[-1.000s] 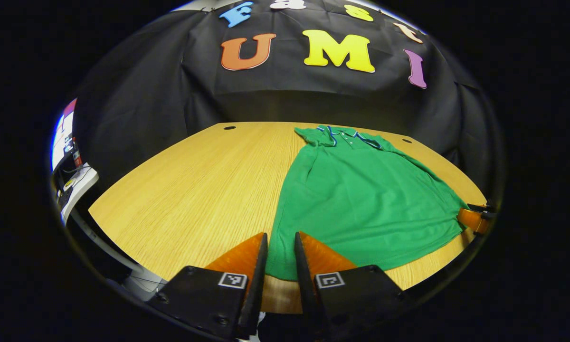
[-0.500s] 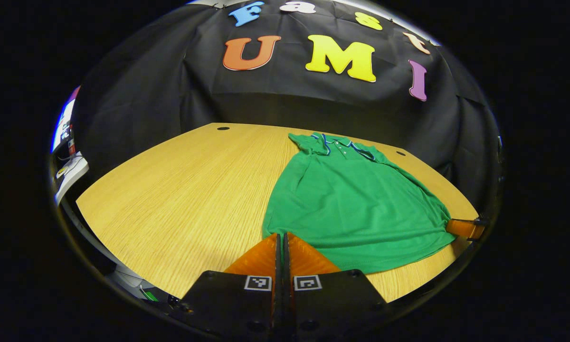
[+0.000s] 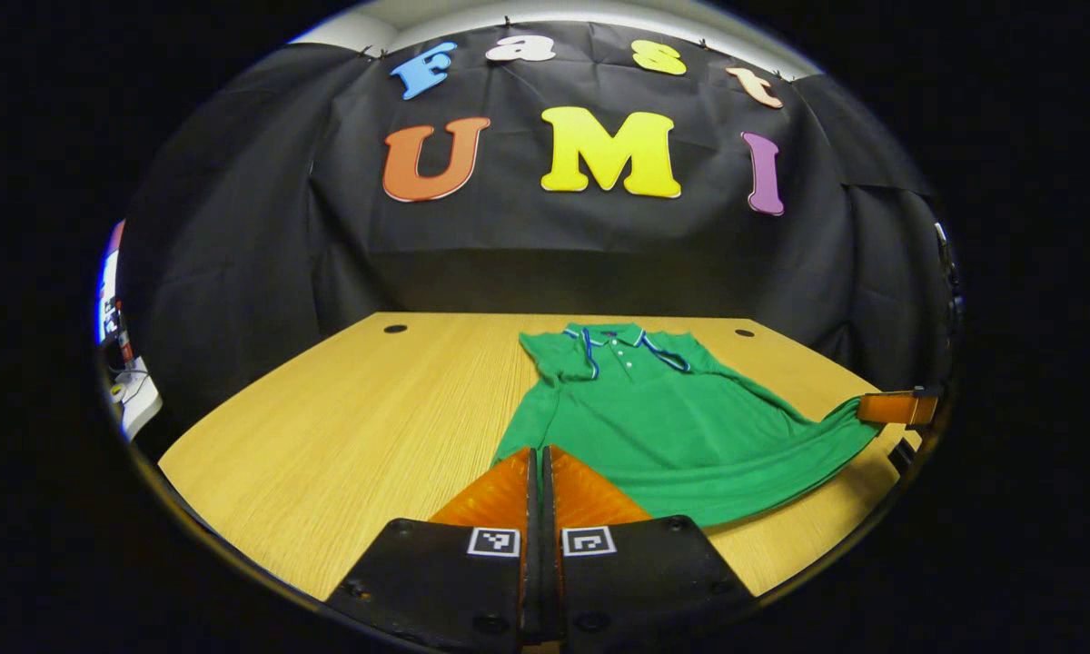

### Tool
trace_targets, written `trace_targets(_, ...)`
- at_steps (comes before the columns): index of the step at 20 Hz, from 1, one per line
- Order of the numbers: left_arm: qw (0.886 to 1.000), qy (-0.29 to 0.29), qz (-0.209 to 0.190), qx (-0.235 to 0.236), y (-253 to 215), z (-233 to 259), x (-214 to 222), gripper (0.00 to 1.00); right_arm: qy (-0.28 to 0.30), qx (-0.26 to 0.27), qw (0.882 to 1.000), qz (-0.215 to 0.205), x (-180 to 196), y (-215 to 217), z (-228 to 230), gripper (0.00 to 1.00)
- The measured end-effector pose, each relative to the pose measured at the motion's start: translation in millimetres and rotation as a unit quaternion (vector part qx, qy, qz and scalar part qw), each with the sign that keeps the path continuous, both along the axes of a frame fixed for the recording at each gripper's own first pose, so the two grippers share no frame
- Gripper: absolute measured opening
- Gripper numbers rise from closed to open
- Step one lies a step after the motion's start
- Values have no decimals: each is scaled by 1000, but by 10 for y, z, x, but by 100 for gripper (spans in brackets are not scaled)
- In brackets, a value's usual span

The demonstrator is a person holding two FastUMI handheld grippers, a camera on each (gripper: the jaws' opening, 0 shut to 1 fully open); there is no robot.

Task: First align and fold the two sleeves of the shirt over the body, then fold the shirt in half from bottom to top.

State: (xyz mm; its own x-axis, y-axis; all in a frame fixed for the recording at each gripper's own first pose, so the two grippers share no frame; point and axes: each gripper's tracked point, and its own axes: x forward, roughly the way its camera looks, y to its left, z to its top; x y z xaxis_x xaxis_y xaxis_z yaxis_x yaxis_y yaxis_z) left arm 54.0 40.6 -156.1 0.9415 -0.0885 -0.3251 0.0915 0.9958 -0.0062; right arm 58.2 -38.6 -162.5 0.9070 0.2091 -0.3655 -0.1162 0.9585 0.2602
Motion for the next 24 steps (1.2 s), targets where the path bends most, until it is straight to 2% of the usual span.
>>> trace_targets(6,998,-56,-14,20,-13,559,708,3,-41,-4,999,28,623,123,694,0)
trace_targets(10,998,-64,-15,-25,-14,750,1221,3,-66,-35,997,16,1150,92,971,0)
trace_targets(13,997,-79,1,-17,123,820,1680,3,-74,-47,996,7,1626,113,1065,0)
trace_targets(18,997,-74,6,-15,133,703,2425,3,-61,-41,997,5,2490,260,958,0)
trace_targets(21,997,-70,14,1,114,575,2827,3,-66,-60,996,-16,3057,220,793,0)
trace_targets(24,999,-48,6,24,56,347,3167,3,-39,-86,995,-27,3496,196,450,0)
